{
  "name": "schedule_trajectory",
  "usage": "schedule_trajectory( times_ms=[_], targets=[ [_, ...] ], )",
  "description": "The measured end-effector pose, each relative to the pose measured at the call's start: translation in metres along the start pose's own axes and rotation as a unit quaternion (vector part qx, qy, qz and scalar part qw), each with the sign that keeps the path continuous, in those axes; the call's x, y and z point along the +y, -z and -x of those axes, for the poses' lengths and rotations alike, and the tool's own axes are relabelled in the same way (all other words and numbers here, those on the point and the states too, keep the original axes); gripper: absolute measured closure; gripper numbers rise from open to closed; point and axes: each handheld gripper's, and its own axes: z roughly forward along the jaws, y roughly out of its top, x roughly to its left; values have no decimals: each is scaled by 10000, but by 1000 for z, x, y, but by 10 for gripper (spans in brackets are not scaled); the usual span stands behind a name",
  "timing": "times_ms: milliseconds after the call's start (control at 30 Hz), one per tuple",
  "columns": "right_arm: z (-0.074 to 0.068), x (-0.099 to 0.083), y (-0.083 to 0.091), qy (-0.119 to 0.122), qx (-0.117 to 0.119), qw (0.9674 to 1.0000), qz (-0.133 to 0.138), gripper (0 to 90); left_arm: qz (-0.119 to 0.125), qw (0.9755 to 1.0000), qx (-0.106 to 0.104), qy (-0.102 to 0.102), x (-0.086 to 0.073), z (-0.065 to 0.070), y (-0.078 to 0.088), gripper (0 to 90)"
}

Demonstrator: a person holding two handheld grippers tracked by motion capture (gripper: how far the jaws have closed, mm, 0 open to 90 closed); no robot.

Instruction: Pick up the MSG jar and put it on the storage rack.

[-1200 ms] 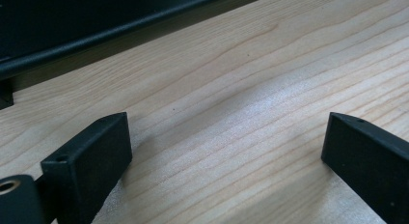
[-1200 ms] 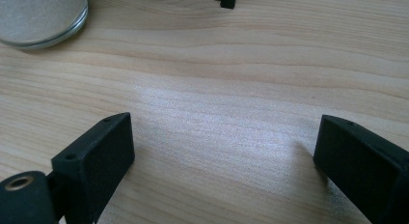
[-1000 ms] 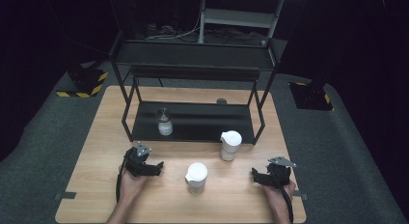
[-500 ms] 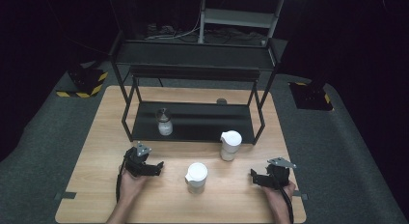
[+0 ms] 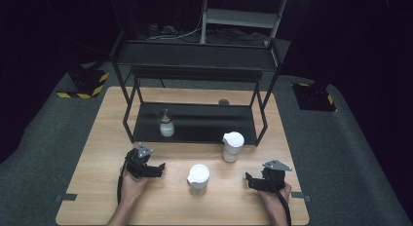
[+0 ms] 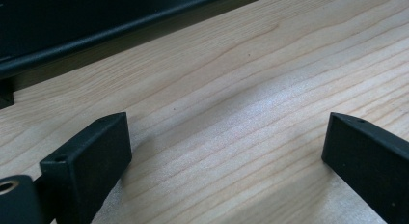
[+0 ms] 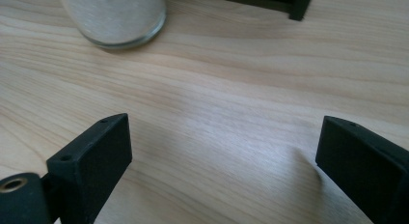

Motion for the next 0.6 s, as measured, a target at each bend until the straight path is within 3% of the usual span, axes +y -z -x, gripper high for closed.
schedule_trajectory(
  times_ms=[600],
  targets=[
    [-18, 20, -12, 232, 362, 9989, 195, 63, 1, 10000, 0, 1, 0, 0, 0, 34]
  ],
)
